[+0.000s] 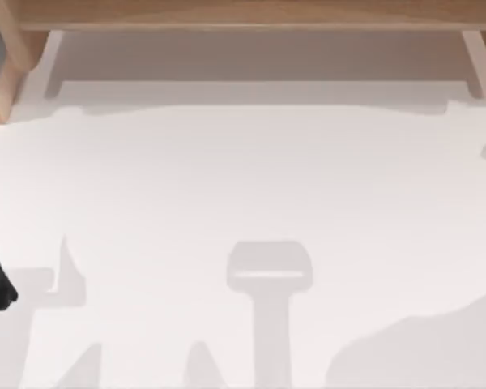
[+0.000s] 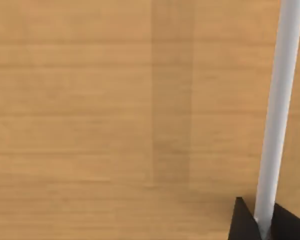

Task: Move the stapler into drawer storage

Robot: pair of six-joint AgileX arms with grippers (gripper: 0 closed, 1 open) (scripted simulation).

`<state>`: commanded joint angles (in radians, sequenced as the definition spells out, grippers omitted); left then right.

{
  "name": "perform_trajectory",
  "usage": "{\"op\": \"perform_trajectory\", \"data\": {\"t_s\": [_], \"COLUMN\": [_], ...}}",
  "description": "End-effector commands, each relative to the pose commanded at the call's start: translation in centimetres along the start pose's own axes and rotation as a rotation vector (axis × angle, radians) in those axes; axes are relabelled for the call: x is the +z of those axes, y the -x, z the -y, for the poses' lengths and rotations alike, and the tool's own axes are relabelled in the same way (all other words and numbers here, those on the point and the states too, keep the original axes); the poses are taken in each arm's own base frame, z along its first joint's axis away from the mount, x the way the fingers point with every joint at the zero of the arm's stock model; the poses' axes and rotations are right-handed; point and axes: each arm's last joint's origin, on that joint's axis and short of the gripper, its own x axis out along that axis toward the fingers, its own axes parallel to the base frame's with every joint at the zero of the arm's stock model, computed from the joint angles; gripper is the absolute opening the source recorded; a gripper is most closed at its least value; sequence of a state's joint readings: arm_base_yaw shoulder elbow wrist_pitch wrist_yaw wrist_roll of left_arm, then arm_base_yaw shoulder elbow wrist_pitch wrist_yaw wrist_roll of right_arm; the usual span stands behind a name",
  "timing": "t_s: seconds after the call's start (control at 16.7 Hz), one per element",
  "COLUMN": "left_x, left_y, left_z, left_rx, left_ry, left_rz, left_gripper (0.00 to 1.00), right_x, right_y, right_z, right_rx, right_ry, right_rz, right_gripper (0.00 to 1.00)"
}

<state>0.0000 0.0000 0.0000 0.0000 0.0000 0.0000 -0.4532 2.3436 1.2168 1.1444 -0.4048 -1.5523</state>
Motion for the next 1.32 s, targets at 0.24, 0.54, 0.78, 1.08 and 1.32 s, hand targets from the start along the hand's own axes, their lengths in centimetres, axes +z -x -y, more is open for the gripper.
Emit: {"op": "perform_trajectory", "data": {"t_s": [0.24,0.54,0.78,1.08,1.32], "left_x": [0.0,0.0,0.0,0.0,0.0], "left_y": [0.0,0.0,0.0,0.0,0.0], "left_z": [0.0,0.0,0.0,0.0,0.0], "left_rx": [0.0,0.0,0.0,0.0,0.0], "left_ry": [0.0,0.0,0.0,0.0,0.0], "left_rz": [0.0,0.0,0.0,0.0,0.0], "left_gripper": [1.0,1.0,1.0,1.0,1.0], "right_x": [0.36,0.36,0.36,0.36,0.36], "right_y": [-0.95,-0.95,-0.95,-0.95,-0.95], "right_z": [-0.62,-0.62,-0.62,-0.62,-0.62], "right_rx": [0.02,0.02,0.02,0.02,0.02], "right_ry": [-0.011,-0.011,-0.011,-0.011,-0.011], "right_rz": [-0.003,-0.003,-0.003,-0.003,-0.003], "right_gripper": [0.0,0.23,0.53,0.9,1.0]}}
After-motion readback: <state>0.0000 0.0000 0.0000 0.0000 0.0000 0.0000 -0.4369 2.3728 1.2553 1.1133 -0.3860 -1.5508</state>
